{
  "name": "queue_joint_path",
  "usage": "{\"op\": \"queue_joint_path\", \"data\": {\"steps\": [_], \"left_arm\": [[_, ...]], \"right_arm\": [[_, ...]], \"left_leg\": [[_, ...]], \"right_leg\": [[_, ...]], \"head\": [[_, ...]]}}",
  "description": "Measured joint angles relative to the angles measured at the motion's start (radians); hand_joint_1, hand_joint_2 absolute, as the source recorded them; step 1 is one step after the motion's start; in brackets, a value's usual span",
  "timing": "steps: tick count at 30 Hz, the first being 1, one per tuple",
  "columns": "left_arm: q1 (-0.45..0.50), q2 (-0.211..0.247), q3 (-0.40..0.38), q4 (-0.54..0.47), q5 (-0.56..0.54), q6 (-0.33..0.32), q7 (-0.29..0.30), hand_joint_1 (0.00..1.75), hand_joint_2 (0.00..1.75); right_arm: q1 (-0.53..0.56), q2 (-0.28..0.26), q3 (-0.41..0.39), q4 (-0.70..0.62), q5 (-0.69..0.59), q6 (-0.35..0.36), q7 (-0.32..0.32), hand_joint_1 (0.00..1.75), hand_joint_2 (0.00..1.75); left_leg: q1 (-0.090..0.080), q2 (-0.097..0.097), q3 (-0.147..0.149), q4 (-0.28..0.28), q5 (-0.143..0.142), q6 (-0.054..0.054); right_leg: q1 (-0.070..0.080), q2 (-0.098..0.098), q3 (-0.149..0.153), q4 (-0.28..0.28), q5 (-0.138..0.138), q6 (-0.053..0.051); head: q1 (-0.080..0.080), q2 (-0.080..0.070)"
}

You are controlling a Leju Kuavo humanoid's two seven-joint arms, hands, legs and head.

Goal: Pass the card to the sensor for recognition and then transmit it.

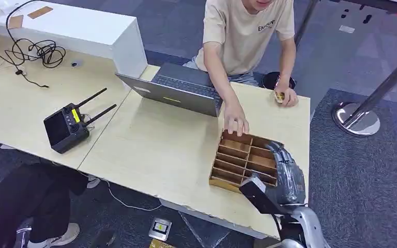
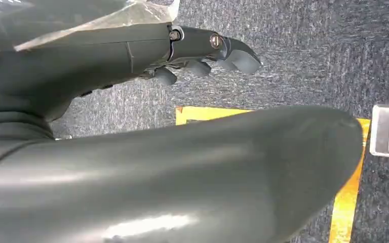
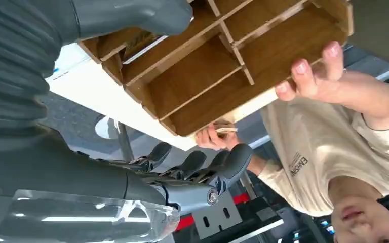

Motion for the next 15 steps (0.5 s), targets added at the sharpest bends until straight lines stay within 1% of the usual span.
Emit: {"op": "queue_joint_path", "data": {"steps": [6,10,15], "left_arm": [[0.0,0.0,0.0,0.0,0.0,0.0,0.0,0.0,0.0],[-0.001,-0.001,0.0,0.0,0.0,0.0,0.0,0.0,0.0],[-0.001,-0.001,0.0,0.0,-0.001,0.0,0.0,0.0,0.0]], "right_arm": [[-0.003,0.004,0.003,0.04,0.037,-0.012,0.001,0.4,1.75],[-0.004,0.008,0.007,0.062,0.046,-0.017,0.003,0.45,1.75],[-0.007,0.01,0.013,0.087,0.052,-0.026,0.004,0.44,1.75]], "left_leg": [[0.0,0.0,0.0,0.0,0.0,0.0],[0.0,0.0,0.0,0.0,0.0,0.0],[0.0,0.0,0.0,0.0,0.0,0.0]], "right_leg": [[0.0,0.0,0.0,0.0,0.0,0.0],[0.0,0.0,0.0,0.0,0.0,0.0],[0.0,0.0,0.0,0.0,0.0,0.0]], "head": [[0.0,0.0],[0.0,0.0],[0.0,0.0]]}}
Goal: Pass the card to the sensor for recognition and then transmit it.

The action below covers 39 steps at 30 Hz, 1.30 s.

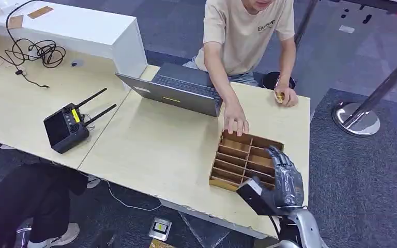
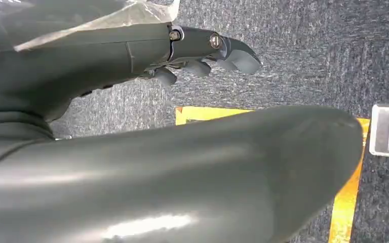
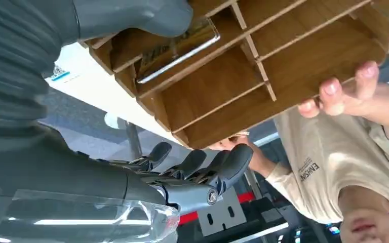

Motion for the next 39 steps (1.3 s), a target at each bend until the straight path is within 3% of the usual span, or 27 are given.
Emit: {"op": "queue_joint_path", "data": {"steps": [3,4,5,32,39], "left_arm": [[0.0,0.0,0.0,0.0,0.0,0.0,0.0,0.0,0.0],[0.0,0.0,0.0,0.0,0.0,0.0,0.0,0.0,0.0],[0.0,0.0,0.0,0.0,0.0,0.0,0.0,0.0,0.0],[-0.004,-0.003,0.0,0.0,0.003,0.004,0.0,0.0,0.0],[-0.005,-0.003,0.0,0.0,0.003,0.004,0.0,0.0,0.0]], "right_arm": [[-0.001,0.0,0.004,0.015,0.012,-0.004,0.0,0.49,1.75],[-0.001,0.0,0.004,0.02,0.017,-0.005,0.004,1.47,1.75],[-0.002,0.001,0.005,0.024,0.019,-0.008,0.006,1.75,1.75],[-0.025,0.016,0.011,0.099,0.032,-0.047,-0.007,1.75,1.75],[-0.028,0.021,0.003,0.102,-0.039,-0.103,-0.062,1.75,1.75]], "left_leg": [[0.0,0.0,0.0,0.0,0.0,0.0],[0.0,0.0,0.0,0.0,0.0,0.0],[0.0,0.0,0.0,0.0,0.0,0.0],[0.0,0.0,0.001,0.0,0.0,0.0],[0.0,0.0,0.0,0.0,0.0,0.0]], "right_leg": [[0.0,0.0,0.0,0.0,0.0,0.0],[0.0,0.0,0.0,0.0,0.0,0.0],[0.0,0.0,0.0,0.0,0.0,0.0],[0.0,0.0,0.0,0.0,0.0,0.0],[0.0,0.0,0.001,0.0,0.0,0.0]], "head": [[0.0,0.0],[0.0,0.0],[0.0,0.0],[0.0,0.0],[0.0,0.0]]}}
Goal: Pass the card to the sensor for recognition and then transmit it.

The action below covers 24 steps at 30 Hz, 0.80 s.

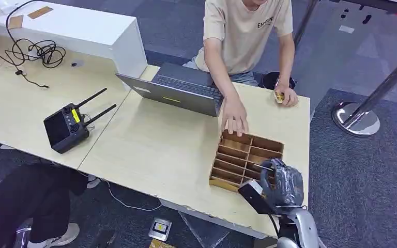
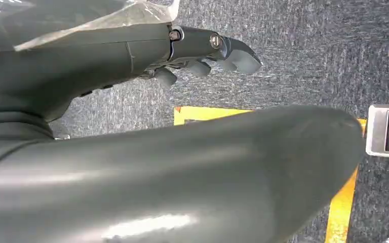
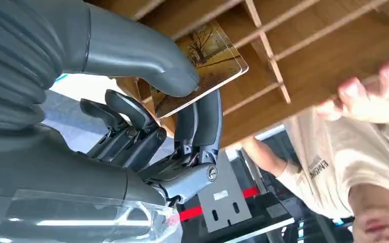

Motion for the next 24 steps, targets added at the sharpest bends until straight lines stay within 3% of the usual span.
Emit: {"op": "queue_joint_path", "data": {"steps": [6,17,24], "left_arm": [[-0.003,0.0,0.0,0.0,-0.003,-0.004,0.0,0.0,0.0],[-0.012,0.0,0.0,0.0,-0.011,-0.006,0.0,0.0,0.0],[-0.014,0.0,0.0,0.0,-0.019,-0.009,0.0,0.0,0.0]], "right_arm": [[-0.037,0.004,-0.036,-0.088,-0.009,0.003,-0.015,1.75,1.75],[-0.201,0.017,-0.109,-0.375,0.034,0.095,-0.016,1.75,1.75],[-0.255,0.023,-0.116,-0.427,0.023,0.111,-0.015,1.75,1.75]], "left_leg": [[0.0,0.0,0.0,0.0,0.0,0.0],[0.0,0.0,0.0,0.0,0.0,0.0],[0.0,0.0,0.0,0.0,0.0,0.0]], "right_leg": [[0.0,0.0,0.0,0.0,0.0,0.0],[0.0,0.0,0.0,0.0,0.0,0.0],[0.0,0.0,0.0,0.0,0.0,0.0]], "head": [[0.0,0.0],[0.0,0.0],[0.0,0.0]]}}
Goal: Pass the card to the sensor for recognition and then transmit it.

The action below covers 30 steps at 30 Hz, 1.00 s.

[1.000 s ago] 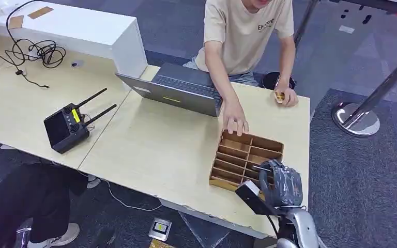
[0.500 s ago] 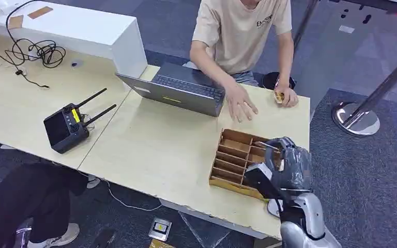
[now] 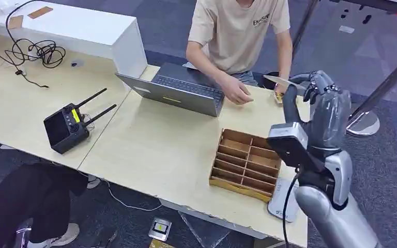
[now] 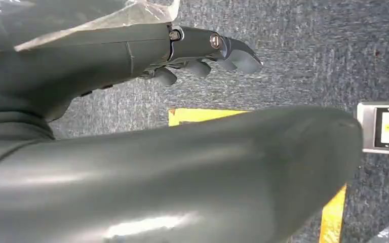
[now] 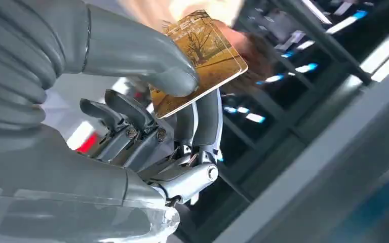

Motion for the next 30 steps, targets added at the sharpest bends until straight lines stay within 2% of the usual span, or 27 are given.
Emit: {"op": "queue_joint_path", "data": {"steps": [2,6,14,18,24,30], "left_arm": [[-0.011,-0.001,-0.002,0.0,-0.016,-0.007,0.006,0.0,0.0],[-0.024,-0.004,-0.009,0.0,-0.03,-0.013,0.016,0.0,0.0],[-0.05,-0.014,-0.028,0.0,-0.05,-0.024,0.036,0.0,0.0],[-0.058,-0.017,-0.034,0.0,-0.055,-0.031,0.038,0.0,0.0],[-0.067,-0.022,-0.048,0.0,-0.061,-0.033,0.042,0.0,0.0],[-0.071,-0.024,-0.058,0.0,-0.061,-0.033,0.042,0.0,0.0]], "right_arm": [[-0.109,0.011,-0.001,-0.032,-0.095,0.029,-0.032,1.75,1.75],[-0.206,0.02,0.0,-0.002,-0.169,0.05,-0.082,1.75,1.75],[-0.399,0.039,0.016,0.226,-0.2,0.107,-0.15,1.75,1.75],[-0.466,0.05,0.035,0.374,-0.161,0.119,-0.159,1.75,1.75],[-0.54,0.059,0.095,0.581,0.009,0.154,-0.117,1.75,1.75],[-0.578,0.065,0.158,0.735,0.096,0.186,-0.107,1.75,1.75]], "left_leg": [[0.0,0.0,0.0,0.0,0.0,0.0],[0.0,0.0,0.0,0.0,0.0,0.0],[0.0,-0.001,-0.001,0.0,0.0,0.0],[0.0,-0.002,-0.001,0.0,0.0,0.0],[0.0,-0.002,-0.002,0.0,0.0,0.0],[0.0,-0.002,-0.002,0.0,0.0,0.0]], "right_leg": [[0.0,0.0,0.0,0.0,0.0,0.0],[0.0,0.0,0.0,0.0,0.0,0.0],[0.0,0.0,0.0,0.0,0.0,0.0],[0.0,0.0,0.0,0.0,0.0,0.0],[0.0,-0.001,0.0,0.0,0.0,0.0],[0.0,-0.001,-0.001,0.0,0.0,0.0]], "head": [[0.0,0.0],[0.0,0.0],[0.0,0.0],[0.0,0.0],[0.0,0.0],[0.0,0.0]]}}
